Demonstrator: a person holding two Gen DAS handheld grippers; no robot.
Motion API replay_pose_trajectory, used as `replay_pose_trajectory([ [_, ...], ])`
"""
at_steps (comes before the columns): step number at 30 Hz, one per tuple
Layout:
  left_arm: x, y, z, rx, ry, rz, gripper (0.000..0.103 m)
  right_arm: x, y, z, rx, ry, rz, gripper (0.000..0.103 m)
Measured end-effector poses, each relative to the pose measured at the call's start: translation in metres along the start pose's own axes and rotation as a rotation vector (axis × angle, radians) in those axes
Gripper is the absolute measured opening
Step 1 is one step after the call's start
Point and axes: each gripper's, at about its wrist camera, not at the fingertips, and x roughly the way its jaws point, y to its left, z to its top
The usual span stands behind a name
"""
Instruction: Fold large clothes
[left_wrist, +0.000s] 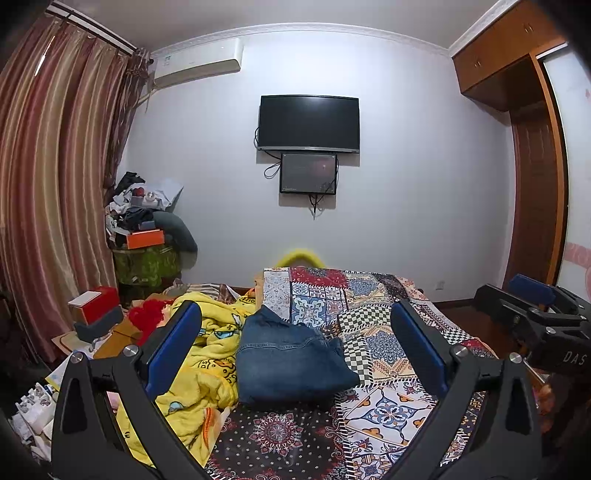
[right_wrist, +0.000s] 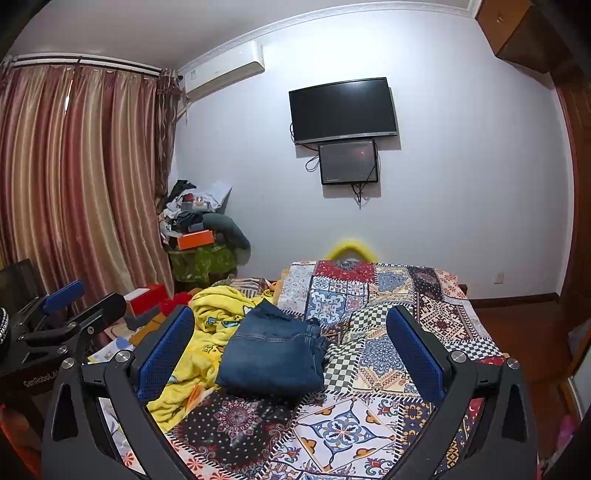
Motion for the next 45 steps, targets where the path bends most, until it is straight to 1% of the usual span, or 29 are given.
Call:
replay_pose_trajectory([
  [14,0.004,0.004,-0.001,0.001,0.008,-0.013,0.103,0.0,0.002,0.0,0.003,-0.002,-0.002,0.103],
  [24,0.009,0.011,-0.002,-0.014,0.02,-0.038,0.103,0.0,0.002,0.001,0.003,-0.001,-0.005,0.103],
  [28,0.013,0.015,-0.002,-0.012,0.043,-0.062,0.103,0.0,0.002,0.002,0.003,-0.001,-0.006,0.103],
  [39,0.015,0.02,-0.005,-0.024,0.049,-0.081,0.103,0.001,0.003,0.002,0.005,0.002,-0.015,0.103],
  [45,0.016,0.022,-0.006,-0.024,0.051,-0.077,0.103,0.003,0.004,0.002,0.004,0.009,-0.018,0.103],
])
